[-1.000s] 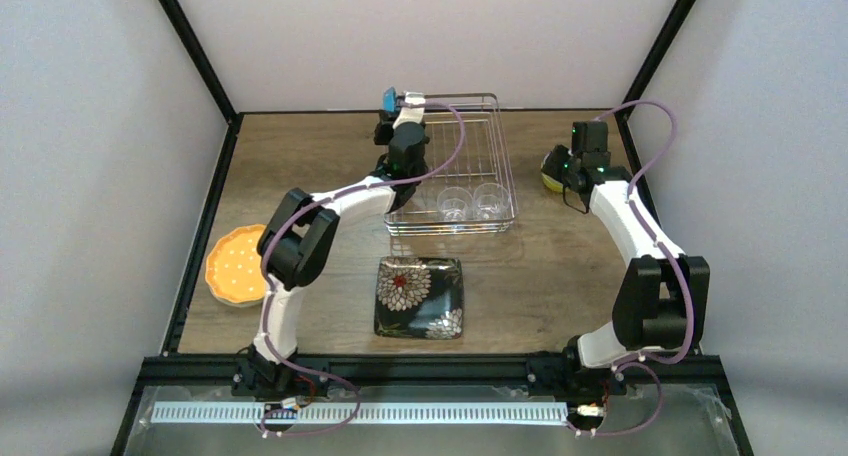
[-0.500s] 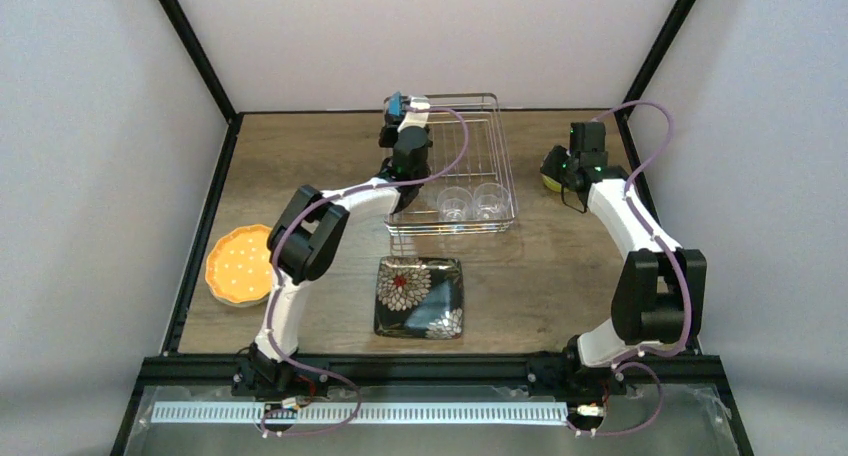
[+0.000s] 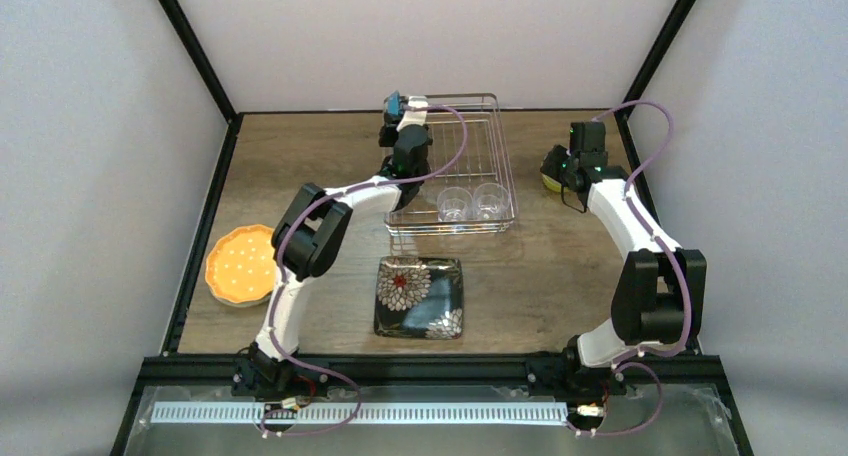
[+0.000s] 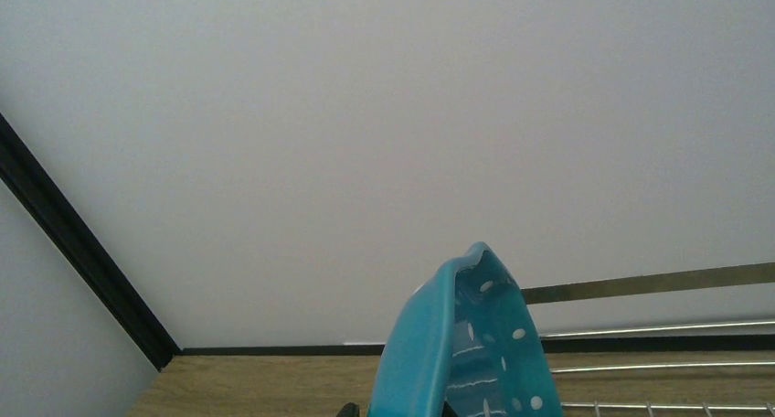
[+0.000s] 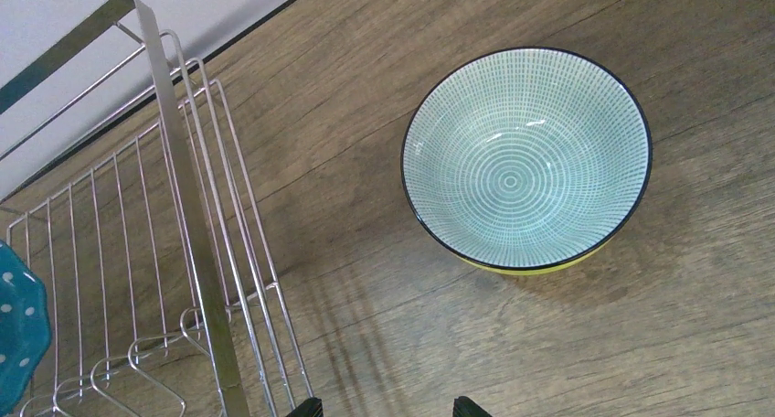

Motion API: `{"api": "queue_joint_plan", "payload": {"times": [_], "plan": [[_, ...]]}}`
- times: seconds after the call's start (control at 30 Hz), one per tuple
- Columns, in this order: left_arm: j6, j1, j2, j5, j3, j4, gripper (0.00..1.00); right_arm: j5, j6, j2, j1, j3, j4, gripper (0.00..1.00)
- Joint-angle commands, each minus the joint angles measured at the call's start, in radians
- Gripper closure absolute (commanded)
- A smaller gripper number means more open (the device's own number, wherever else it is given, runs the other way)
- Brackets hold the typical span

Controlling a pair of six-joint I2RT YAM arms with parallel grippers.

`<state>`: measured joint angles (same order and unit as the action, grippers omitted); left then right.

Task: Load the mixed dishes into the dish rack
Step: Insert the plate into the dish rack.

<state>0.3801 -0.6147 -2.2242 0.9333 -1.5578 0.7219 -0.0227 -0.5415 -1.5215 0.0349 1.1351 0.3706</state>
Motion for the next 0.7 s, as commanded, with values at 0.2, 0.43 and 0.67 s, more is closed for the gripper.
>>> {"api": "queue_joint_plan", "payload": {"times": [0.2,0.43,0.67], "plan": [[-0.081,0.001,-0.059,-0.015,-0.065,0.015,0.97,-0.012,0.0,-0.017,0.009,-0.009,-0.014,0.17],[-0.107,0.0,-0.077,-0.032,-0.08,-0.001,0.97,-0.019,-0.002,-0.018,0.015,-0.018,-0.016,0.17],[-0.122,0.0,-0.089,-0.029,-0.083,-0.024,0.97,-0.018,-0.005,-0.021,0.016,-0.018,-0.017,0.17]]}}
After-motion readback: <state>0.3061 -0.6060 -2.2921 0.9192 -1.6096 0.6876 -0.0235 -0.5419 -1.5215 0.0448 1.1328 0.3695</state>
